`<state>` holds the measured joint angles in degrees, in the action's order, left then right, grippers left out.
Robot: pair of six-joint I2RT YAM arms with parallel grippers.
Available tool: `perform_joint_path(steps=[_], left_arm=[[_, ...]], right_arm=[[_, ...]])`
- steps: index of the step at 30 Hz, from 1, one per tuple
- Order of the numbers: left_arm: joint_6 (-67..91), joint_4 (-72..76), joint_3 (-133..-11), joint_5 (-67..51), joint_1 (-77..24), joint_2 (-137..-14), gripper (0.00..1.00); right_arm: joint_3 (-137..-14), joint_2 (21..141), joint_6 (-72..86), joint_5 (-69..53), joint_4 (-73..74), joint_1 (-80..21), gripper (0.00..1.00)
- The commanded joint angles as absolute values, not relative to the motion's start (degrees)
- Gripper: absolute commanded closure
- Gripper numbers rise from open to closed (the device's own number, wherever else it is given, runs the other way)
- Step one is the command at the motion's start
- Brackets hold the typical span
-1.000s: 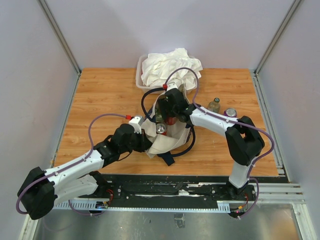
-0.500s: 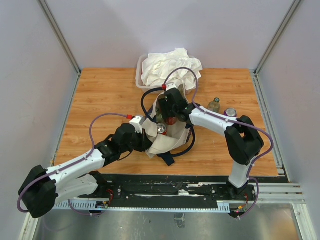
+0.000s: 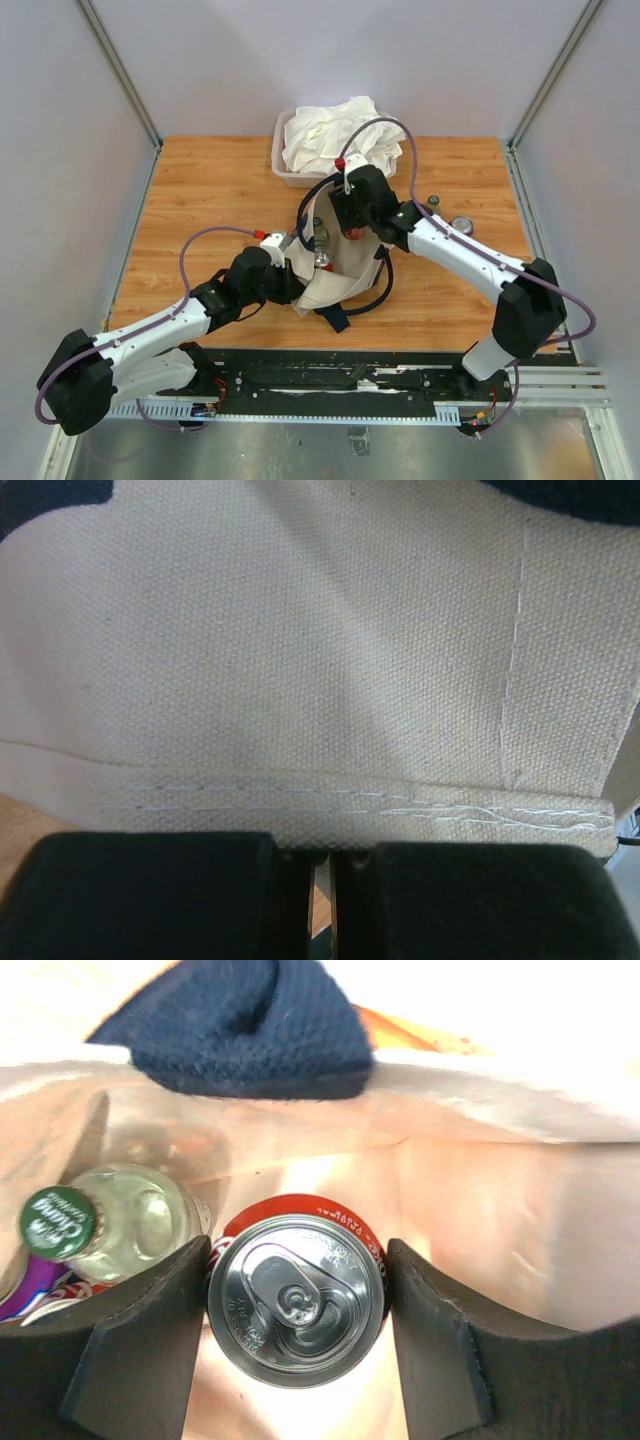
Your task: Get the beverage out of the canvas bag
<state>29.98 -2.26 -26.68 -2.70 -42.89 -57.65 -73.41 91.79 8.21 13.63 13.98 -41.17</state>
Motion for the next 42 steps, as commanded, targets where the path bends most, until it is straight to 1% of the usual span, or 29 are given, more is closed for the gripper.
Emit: perform_joint_path(steps=[1, 12, 15, 18, 21, 24, 30, 36, 42], left_arm=[[29.18, -8.52, -25.84, -0.2, -42.85, -58.93, 0.93], [28.75, -8.53, -25.95, -0.44, -42.8, -59.15, 0.93], [28.66, -8.46, -25.97, -0.56, -42.8, -59.1, 0.93], [28.57, -8.35, -26.0, -0.49, -42.83, -59.0, 0.93], [28.48, -8.35, -26.02, -0.49, -42.82, -58.97, 0.93], [28.48, -8.46, -26.02, -0.69, -42.85, -58.97, 0.93], [27.96, -8.94, -26.1, -1.12, -42.82, -58.89, 0.93], [27.61, -9.23, -26.19, -1.81, -42.81, -59.27, 0.93], [27.11, -9.23, -26.45, -2.21, -42.81, -60.02, 0.93]], right_arm=[[-77.21, 84.18, 5.67, 16.11, 11.56, -40.67, 0.99], [-83.37, 70.66, 1.7, 19.53, 14.03, -40.78, 0.99], [-84.32, 66.41, -0.35, 23.97, 14.46, -40.78, 0.99], [-83.6, 63.56, -2.98, 32.51, 14.78, -40.8, 0.99], [-80.44, 61.28, -4.87, 39.56, 14.62, -39.9, 0.99], [-75.67, 59.16, -2.93, 41.95, 16.26, -37.15, 0.99], [-61.97, 54.55, 8.02, 36.5, 20.54, -27.68, 0.99], [-49.35, 50.53, 15.45, 33.6, 19.99, -22.81, 0.99], [-40.85, 48.88, 20.44, 29.26, 17.93, -19.45, 0.99]])
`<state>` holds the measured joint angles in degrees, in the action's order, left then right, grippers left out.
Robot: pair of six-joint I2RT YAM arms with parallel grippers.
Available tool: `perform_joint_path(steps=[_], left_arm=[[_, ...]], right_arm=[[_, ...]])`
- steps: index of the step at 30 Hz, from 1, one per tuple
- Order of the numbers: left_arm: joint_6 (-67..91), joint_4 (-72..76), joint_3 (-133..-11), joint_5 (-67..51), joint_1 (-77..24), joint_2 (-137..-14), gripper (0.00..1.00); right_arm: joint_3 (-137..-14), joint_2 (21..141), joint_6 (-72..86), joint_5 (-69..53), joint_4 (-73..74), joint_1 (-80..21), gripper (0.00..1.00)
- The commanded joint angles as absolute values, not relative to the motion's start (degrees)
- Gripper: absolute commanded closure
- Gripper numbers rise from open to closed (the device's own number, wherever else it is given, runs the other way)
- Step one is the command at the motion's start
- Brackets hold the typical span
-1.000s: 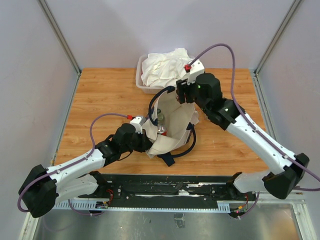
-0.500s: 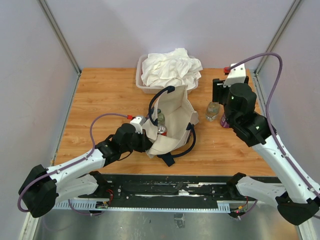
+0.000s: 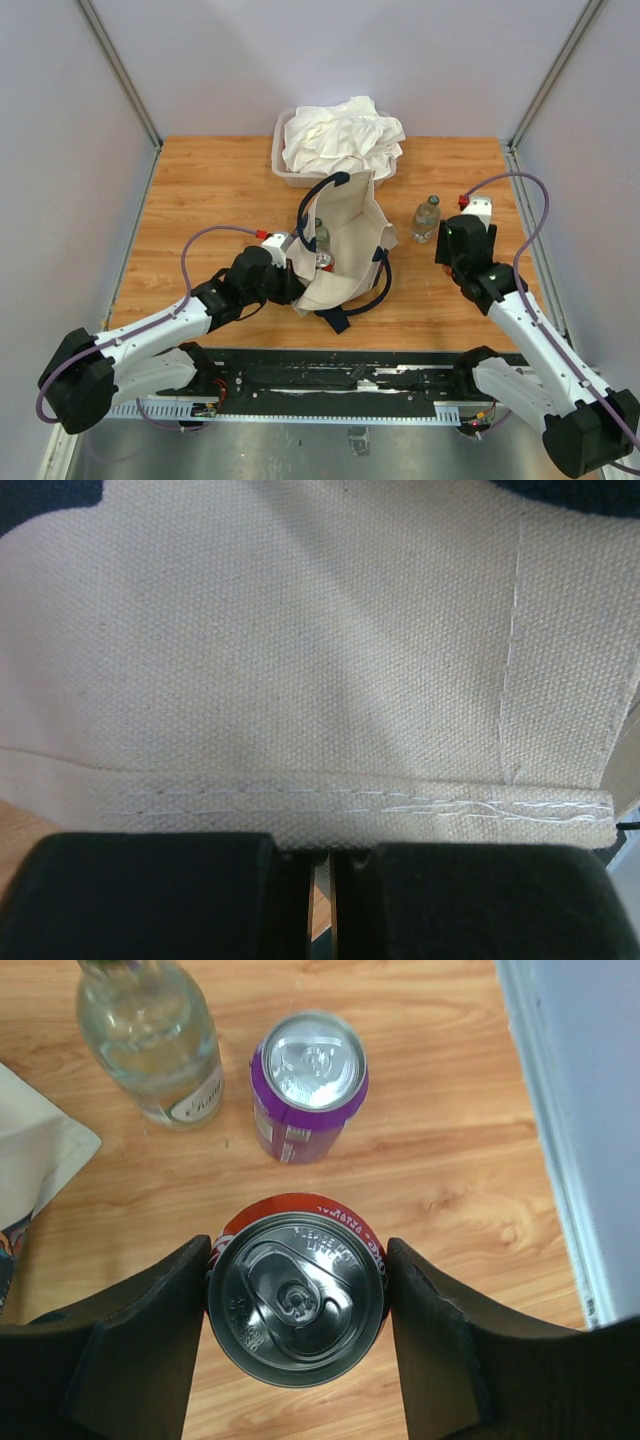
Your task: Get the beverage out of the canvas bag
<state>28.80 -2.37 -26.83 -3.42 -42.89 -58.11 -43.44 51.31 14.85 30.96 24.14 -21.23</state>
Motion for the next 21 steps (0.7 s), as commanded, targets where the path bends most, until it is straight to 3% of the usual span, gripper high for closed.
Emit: perform_joint_path(steps=[1, 19, 21], left_arm=[[27.07, -9.18, -26.47, -2.2, -42.8, -60.1, 0.93], [27.25, -9.14, -26.76, -1.98, -42.83, -60.68, 0.93], [27.16, -9.14, -26.89, -1.96, -42.8, -60.94, 0.93]], right_arm=[[-39.99, 48.87, 20.91, 29.08, 17.58, -19.09, 0.99], [-34.51, 56.0, 25.07, 21.29, 13.07, -11.03, 0.99], [-34.19, 56.28, 25.09, 21.21, 12.61, -10.53, 0.96]])
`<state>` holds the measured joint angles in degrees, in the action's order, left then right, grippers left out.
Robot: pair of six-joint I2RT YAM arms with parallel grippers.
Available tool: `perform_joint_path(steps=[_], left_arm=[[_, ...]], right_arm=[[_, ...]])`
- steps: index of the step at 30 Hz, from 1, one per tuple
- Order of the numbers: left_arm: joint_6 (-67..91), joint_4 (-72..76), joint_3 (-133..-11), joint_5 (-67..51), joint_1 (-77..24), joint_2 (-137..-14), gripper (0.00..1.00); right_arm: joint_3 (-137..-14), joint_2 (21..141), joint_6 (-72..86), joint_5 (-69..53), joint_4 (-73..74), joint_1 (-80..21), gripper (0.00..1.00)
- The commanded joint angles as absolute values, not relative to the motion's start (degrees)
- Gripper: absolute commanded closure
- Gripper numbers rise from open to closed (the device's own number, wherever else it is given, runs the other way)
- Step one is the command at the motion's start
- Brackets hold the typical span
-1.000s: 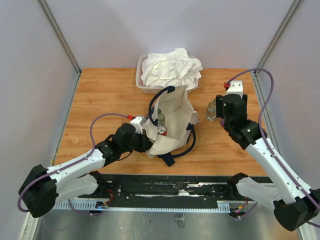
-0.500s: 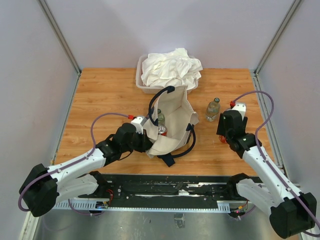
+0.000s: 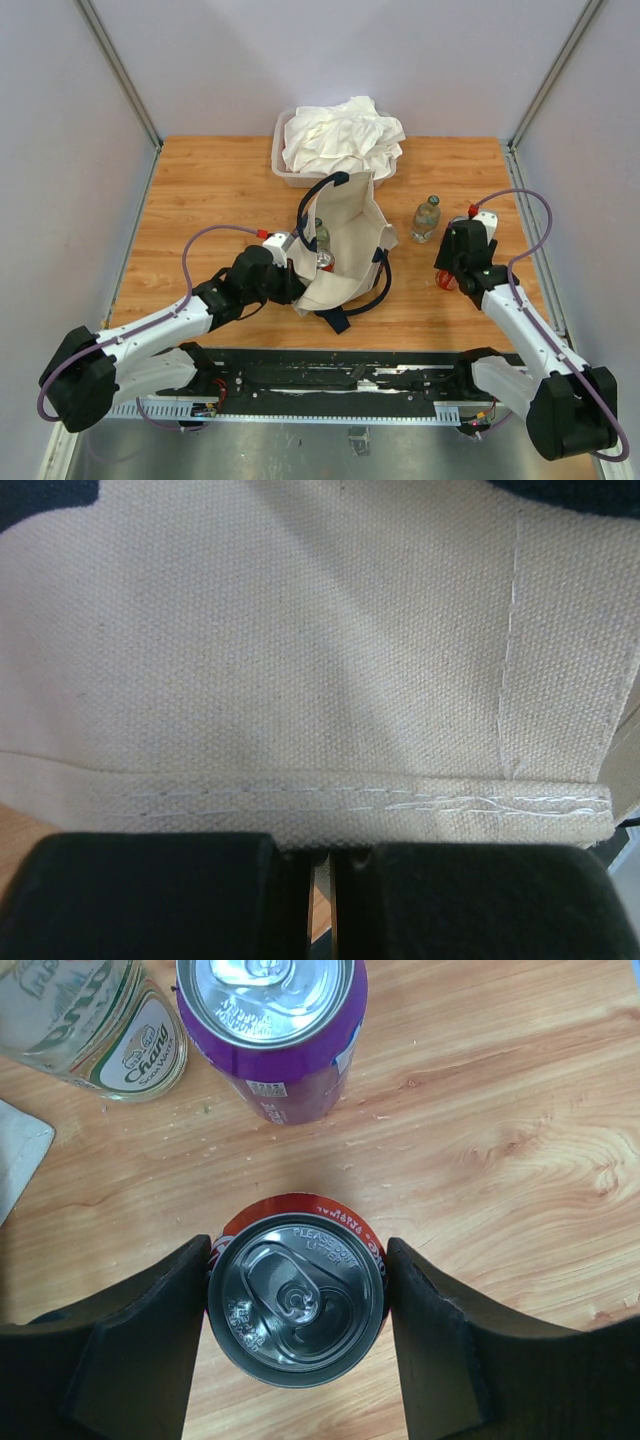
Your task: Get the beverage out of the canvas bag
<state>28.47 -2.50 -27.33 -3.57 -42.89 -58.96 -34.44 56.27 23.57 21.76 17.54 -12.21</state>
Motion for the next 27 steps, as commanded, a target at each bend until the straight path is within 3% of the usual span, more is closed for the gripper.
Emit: perform_joint_path(steps=[1, 7, 8, 18, 21, 24, 27], left_arm=[[27.17, -9.06, -26.96, -1.97, -42.8, -61.02, 0.93], [27.27, -8.72, -27.14, -2.19, -42.81, -61.82, 0.93], [27.3, -8.66, -27.16, -2.25, -42.81, -61.8, 0.93], [27.15, -9.08, -27.33, -2.55, -42.8, -62.07, 0.93], [27.39, -9.39, -27.19, -2.21, -42.8, -61.41, 0.93], [27.92, -9.58, -27.09, -1.85, -42.8, -61.01, 0.93], [28.12, -9.78, -26.99, -1.67, -42.8, -60.61, 0.93]], right_arm=[[-34.1, 56.4, 24.99, 21.22, 12.52, -10.4, 0.89], [-33.88, 56.51, 23.79, 21.28, 13.48, -10.28, 0.22], [-34.16, 56.39, 23.66, 21.33, 14.06, -10.27, 0.17], [-45.06, 50.51, 20.1, 19.91, 23.7, -13.45, 0.13], [-50.1, 48.75, 17.42, 18.06, 24.87, -16.98, 0.2], [-56.78, 49.4, 14.75, 15.62, 26.53, -21.73, 0.35], [-64.04, 52.26, 11.36, 15.59, 28.73, -28.81, 0.39]])
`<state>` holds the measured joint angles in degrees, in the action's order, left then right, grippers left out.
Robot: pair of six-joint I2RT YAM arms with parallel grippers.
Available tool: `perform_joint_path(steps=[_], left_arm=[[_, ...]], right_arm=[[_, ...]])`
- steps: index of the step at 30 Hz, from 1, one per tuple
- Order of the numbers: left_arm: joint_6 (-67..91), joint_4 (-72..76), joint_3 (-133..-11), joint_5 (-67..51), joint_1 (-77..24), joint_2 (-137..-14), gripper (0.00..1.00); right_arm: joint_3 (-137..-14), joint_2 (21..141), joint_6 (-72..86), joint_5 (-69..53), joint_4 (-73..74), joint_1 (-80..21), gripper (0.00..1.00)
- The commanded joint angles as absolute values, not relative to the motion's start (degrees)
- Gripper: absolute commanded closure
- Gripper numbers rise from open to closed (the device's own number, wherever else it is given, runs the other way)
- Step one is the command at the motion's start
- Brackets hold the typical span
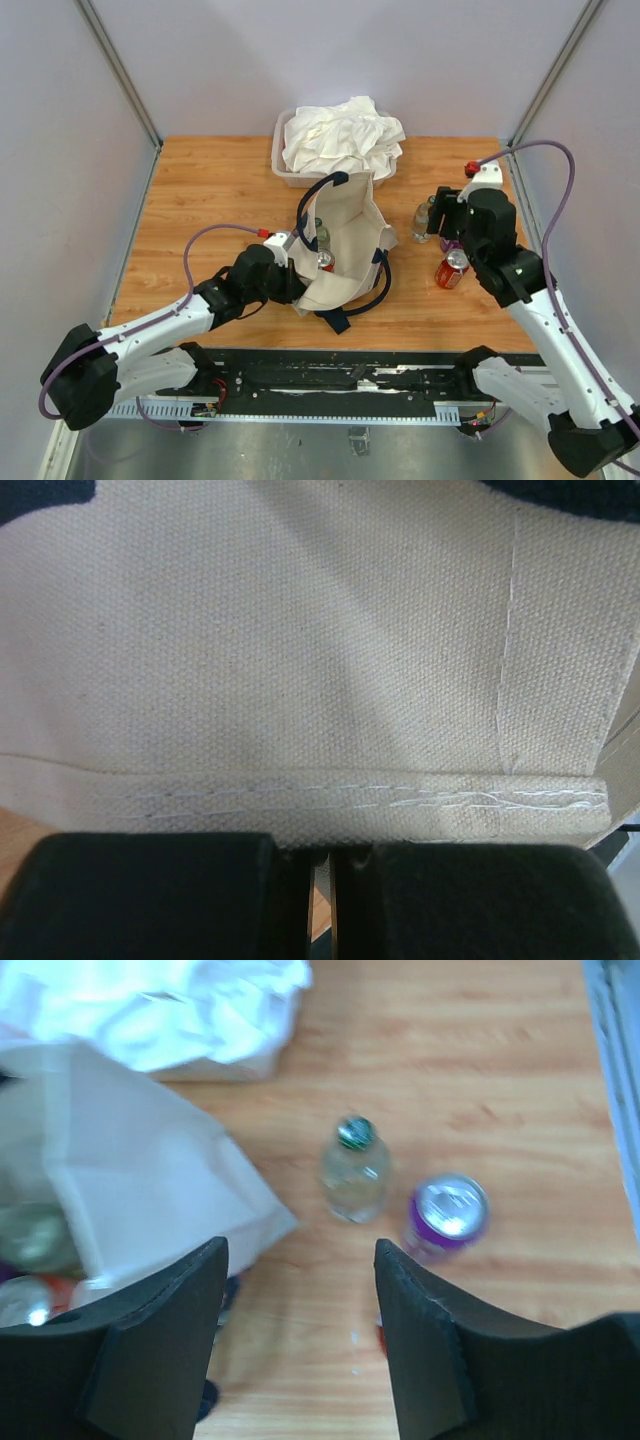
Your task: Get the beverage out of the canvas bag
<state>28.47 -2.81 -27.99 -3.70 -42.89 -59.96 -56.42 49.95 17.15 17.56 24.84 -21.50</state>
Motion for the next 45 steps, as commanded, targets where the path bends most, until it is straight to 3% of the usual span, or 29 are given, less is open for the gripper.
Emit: perform_joint_path(steps=[1, 7, 14, 25, 45], left_arm=[[28.18, -9.95, -27.05, -1.57, -42.8, -60.5, 0.93], [29.27, -11.2, -26.83, -0.58, -42.81, -58.42, 0.94], [30.86, -13.36, -26.05, 1.02, -42.81, -54.14, 0.94], [32.38, -14.26, -25.14, 1.41, -42.82, -51.98, 0.94], [32.25, -13.49, -25.26, 0.47, -42.82, -52.69, 0.94]], right_arm=[[-66.23, 53.41, 10.36, 16.17, 29.31, -31.76, 0.4], [-73.97, 61.92, 8.0, 14.63, 29.05, -43.92, 0.46], [-73.15, 72.53, 11.1, 9.77, 25.6, -48.32, 0.43], [-69.1, 80.56, 15.49, 2.59, 20.61, -48.87, 0.0], [-66.36, 90.16, 17.49, -4.78, 13.51, -50.42, 0.01]])
